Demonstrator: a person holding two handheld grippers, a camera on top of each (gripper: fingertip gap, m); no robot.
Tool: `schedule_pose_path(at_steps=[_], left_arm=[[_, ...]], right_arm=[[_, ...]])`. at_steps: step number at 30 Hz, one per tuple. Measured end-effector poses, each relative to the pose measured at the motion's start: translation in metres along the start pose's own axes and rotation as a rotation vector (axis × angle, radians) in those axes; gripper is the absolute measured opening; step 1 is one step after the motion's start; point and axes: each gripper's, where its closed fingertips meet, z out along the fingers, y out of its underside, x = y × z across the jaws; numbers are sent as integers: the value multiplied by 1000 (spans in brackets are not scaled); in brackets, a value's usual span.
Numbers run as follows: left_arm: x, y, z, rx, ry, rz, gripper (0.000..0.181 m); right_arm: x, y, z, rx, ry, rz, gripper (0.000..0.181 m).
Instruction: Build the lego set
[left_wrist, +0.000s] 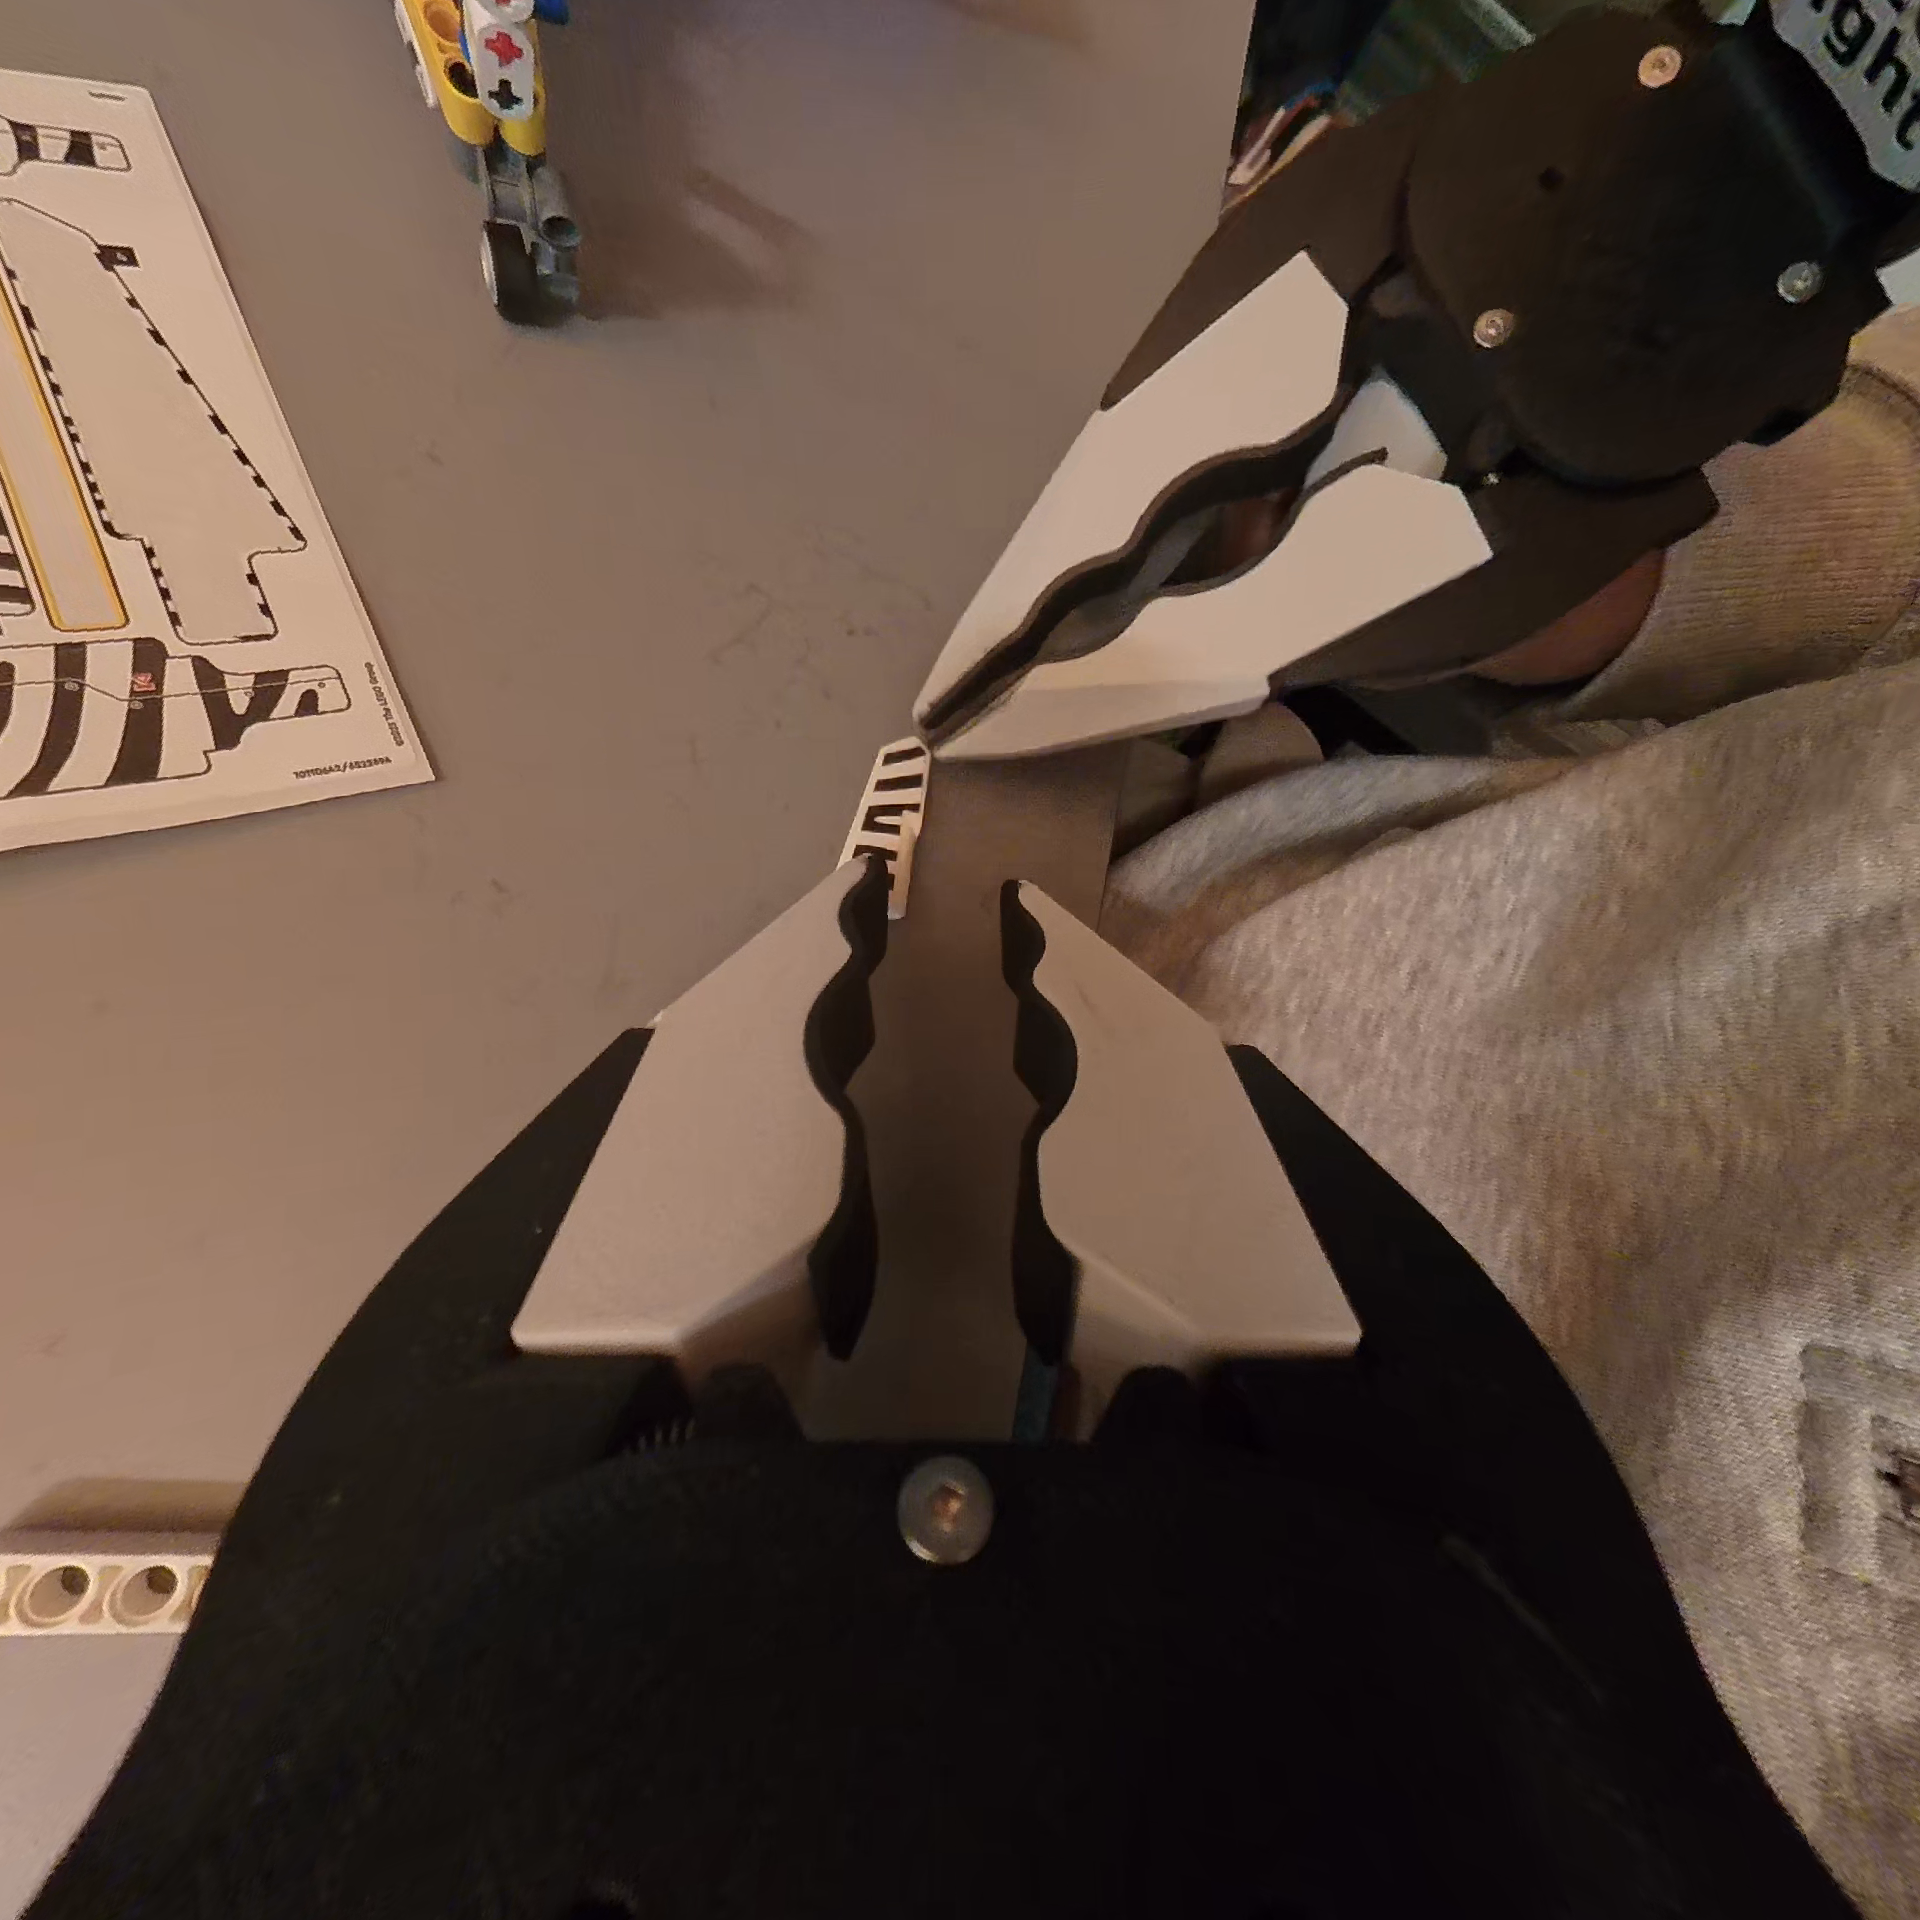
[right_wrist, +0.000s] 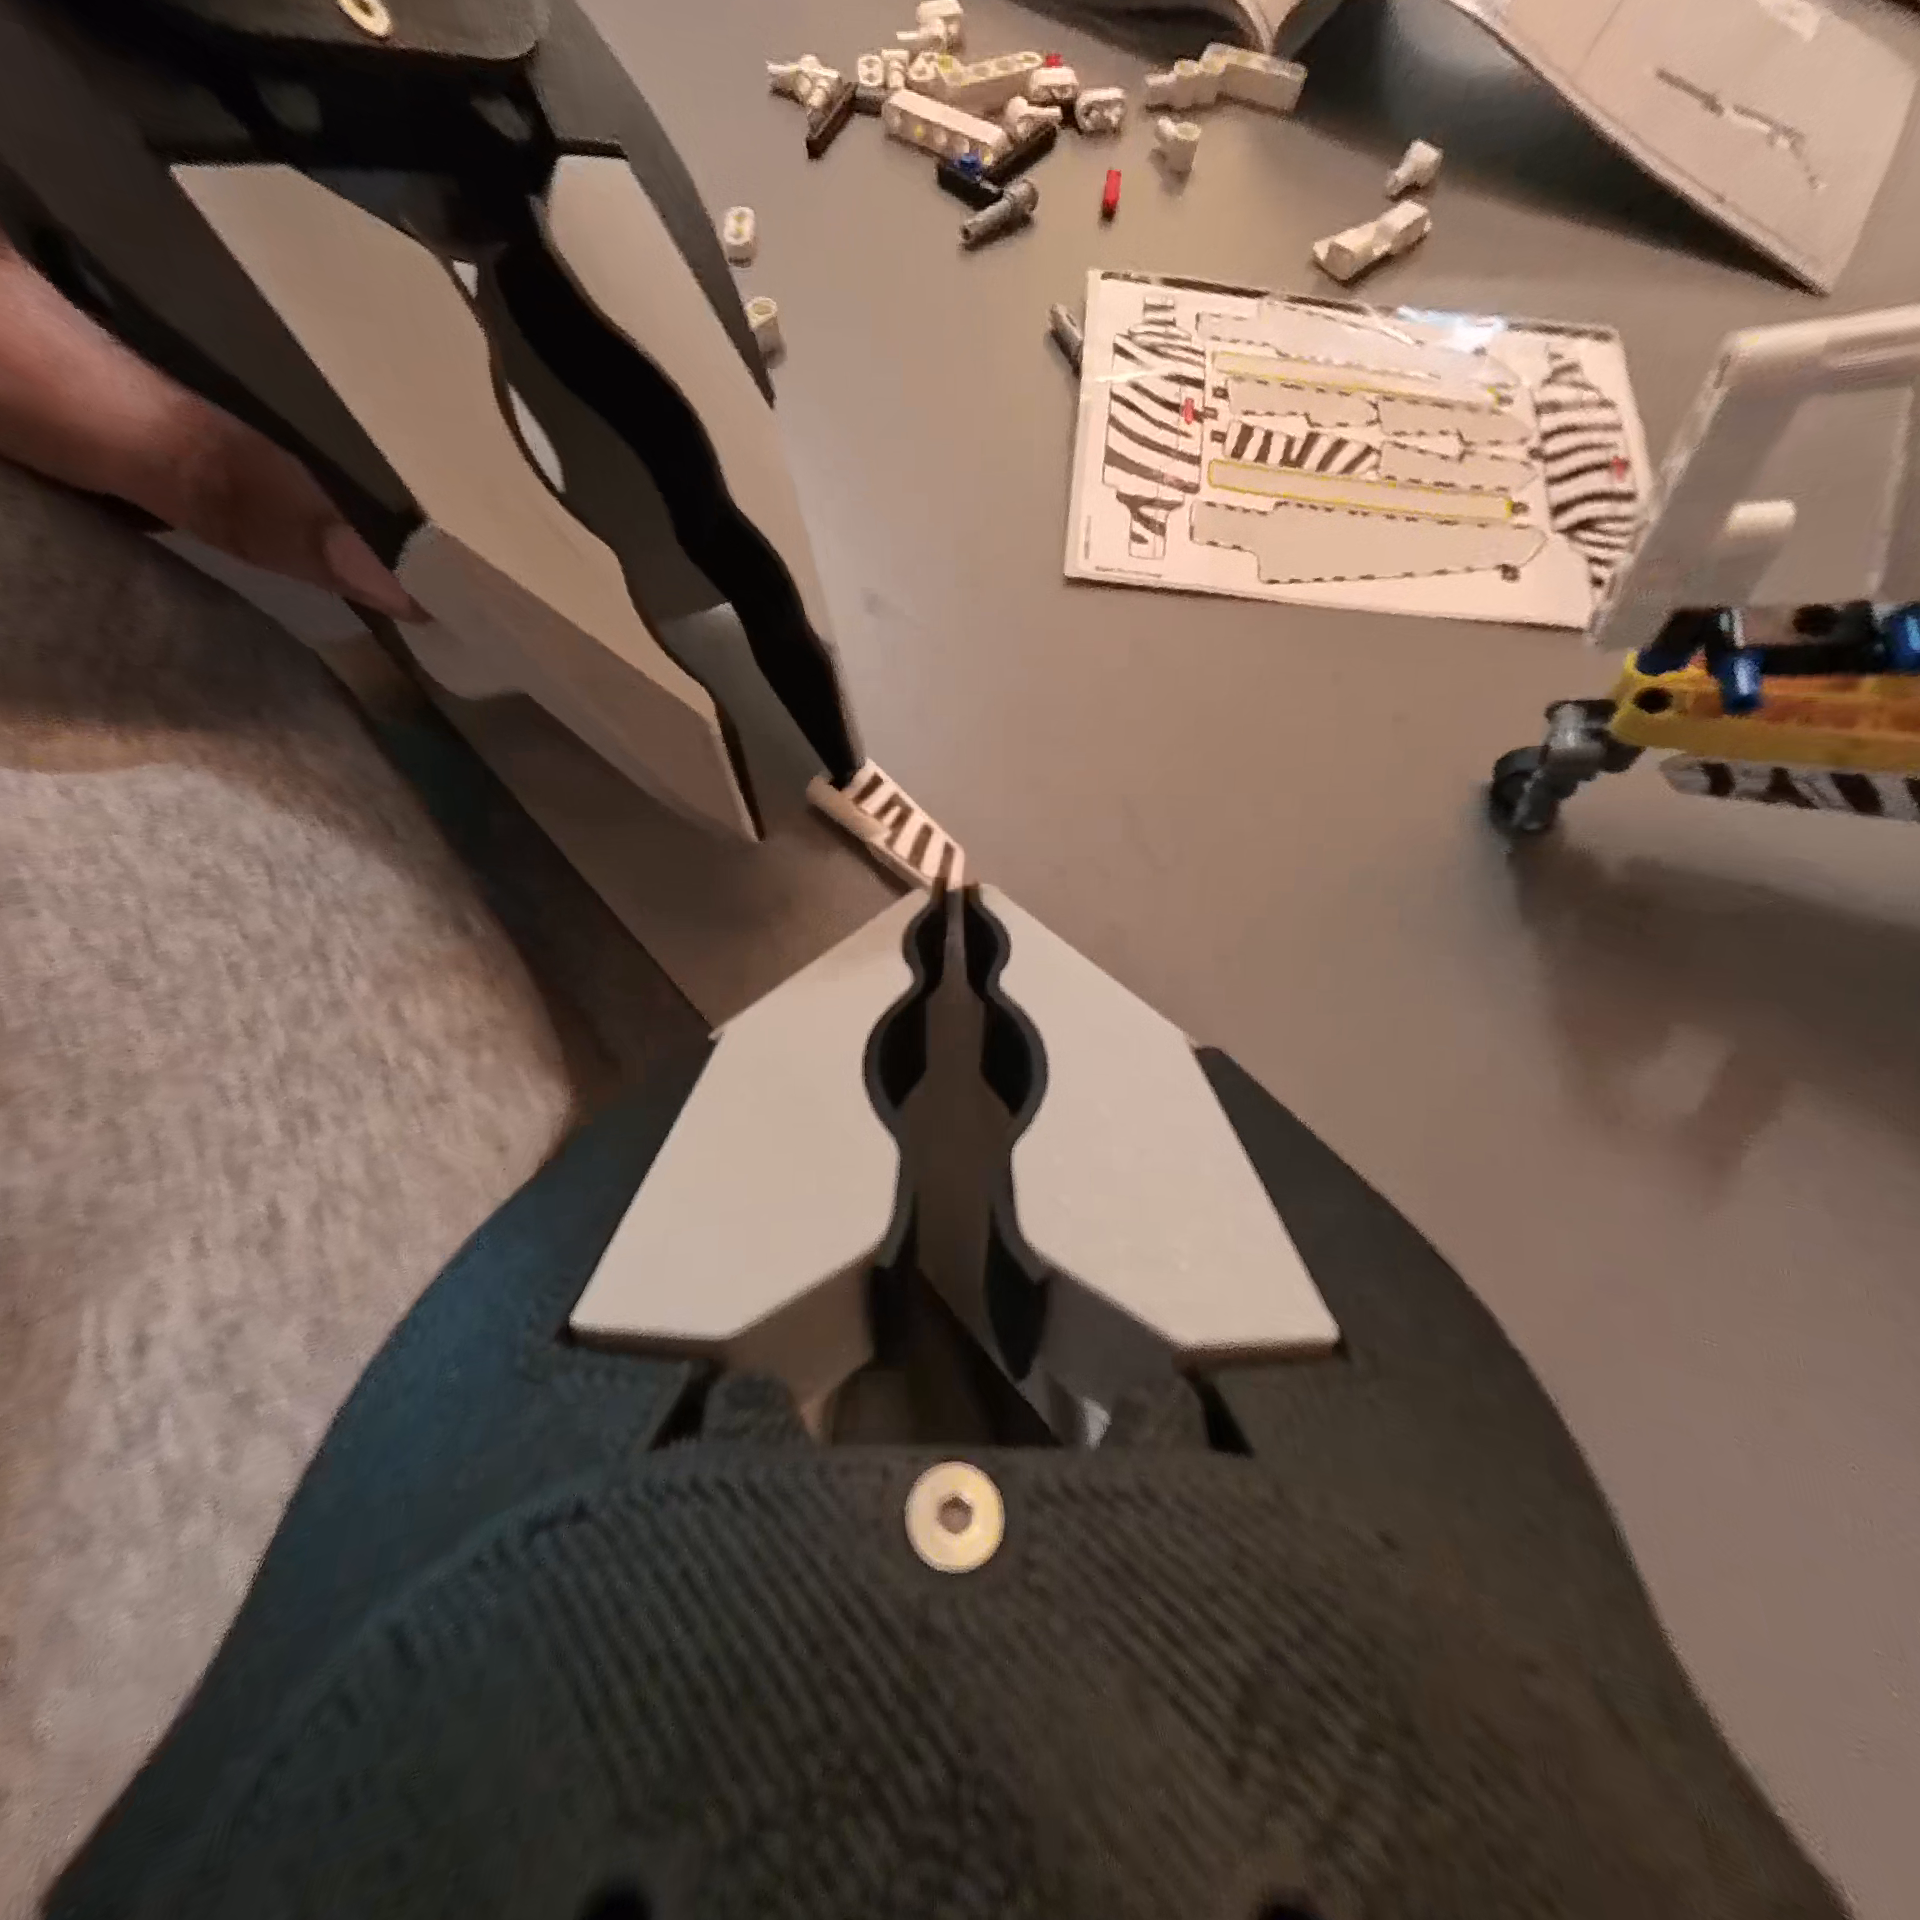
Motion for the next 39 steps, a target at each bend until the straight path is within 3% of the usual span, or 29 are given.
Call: schedule_pose_path(at_steps=[5, 23, 31, 36, 39], left_arm=[[0, 0, 0, 0, -1, 0, 21], [-1, 5, 3, -34, -16, -8, 26], [-1, 3, 2, -22, -5, -17, 27], [-1, -2, -3, 30, 36, -63, 28], [-2, -6, -7, 65, 49, -87, 28]], right_arm=[[-3, -15, 1, 50, -27, 37, 6], [4, -4, 0, 39, -9, 41, 12], [-3, -6, 1, 53, -124, 41, 37], [-4, -2, 5, 8, -171, 16, 31], [-3, 1, 6, -21, -175, -39, 15]])
